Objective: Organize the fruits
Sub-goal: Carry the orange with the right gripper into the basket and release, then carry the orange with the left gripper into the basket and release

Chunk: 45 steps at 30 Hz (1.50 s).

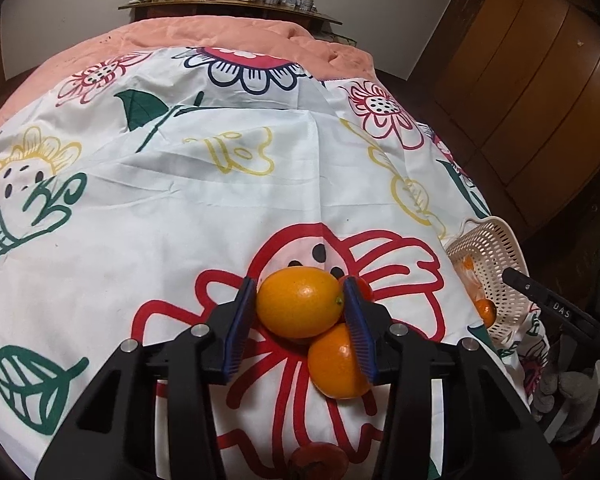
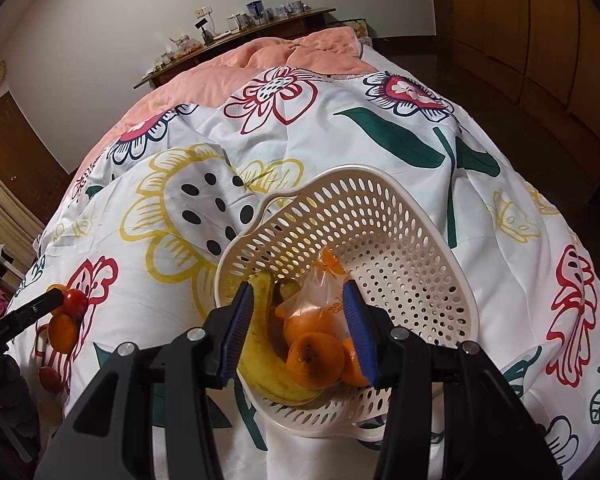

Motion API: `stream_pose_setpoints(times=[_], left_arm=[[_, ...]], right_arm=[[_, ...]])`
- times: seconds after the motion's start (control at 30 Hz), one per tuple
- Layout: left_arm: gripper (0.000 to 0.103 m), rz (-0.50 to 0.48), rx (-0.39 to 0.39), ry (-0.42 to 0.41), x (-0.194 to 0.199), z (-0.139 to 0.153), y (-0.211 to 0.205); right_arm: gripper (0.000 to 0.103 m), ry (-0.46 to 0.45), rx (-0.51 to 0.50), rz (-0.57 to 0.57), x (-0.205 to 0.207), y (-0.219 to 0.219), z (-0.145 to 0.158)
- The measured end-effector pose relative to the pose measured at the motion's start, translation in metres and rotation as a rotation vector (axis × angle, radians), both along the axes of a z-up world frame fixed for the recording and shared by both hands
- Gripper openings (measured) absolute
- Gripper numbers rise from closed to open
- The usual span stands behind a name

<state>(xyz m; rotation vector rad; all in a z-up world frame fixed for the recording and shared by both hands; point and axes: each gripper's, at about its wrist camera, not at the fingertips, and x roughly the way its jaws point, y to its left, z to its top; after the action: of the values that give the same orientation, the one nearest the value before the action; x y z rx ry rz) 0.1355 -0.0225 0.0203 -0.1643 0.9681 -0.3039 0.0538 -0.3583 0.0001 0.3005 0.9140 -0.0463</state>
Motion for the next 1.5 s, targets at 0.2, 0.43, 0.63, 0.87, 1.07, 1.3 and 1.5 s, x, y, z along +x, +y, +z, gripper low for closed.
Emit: stream_pose_setpoints(times=[0.2,0.43,0.63,0.87,1.07,1.3,1.5], left_arm=[[0.046,0.007,0.063,-0.046,-0.007,0.011,-0.009],[0.046,0.002,0.114,-0.077,-0.010,0.023,-0.021],[0.046,-0.034,0.135,-0.112,-0.013,0.034,-0.036],[0.046,-0.101,0.141,-0.143,-0.018,0.045,-0.066],[0.046,-0.183,0.148,-0.147,-0.021,0.046,-0.102],[0.046,-0.279,0.153,-0.129,-0.019,0.042,-0.149],[0.046,-0.355,0.167,-0.119,-0.019,0.038,-0.186]], right_arm=[[0.047,-0.018,0.011,-0.013,-0.005,-0.006,0.004],[0.047,-0.027,0.025,-0.017,-0.008,-0.009,0.004],[0.047,-0.034,0.029,-0.025,-0.010,-0.012,0.006],[0.047,-0.047,0.036,-0.054,-0.017,-0.025,0.007],[0.048,-0.049,0.048,-0.077,-0.022,-0.037,0.003],[0.050,-0.062,0.056,-0.098,-0.028,-0.047,0.002],[0.050,-0.068,0.070,-0.110,-0.032,-0.056,0.000]])
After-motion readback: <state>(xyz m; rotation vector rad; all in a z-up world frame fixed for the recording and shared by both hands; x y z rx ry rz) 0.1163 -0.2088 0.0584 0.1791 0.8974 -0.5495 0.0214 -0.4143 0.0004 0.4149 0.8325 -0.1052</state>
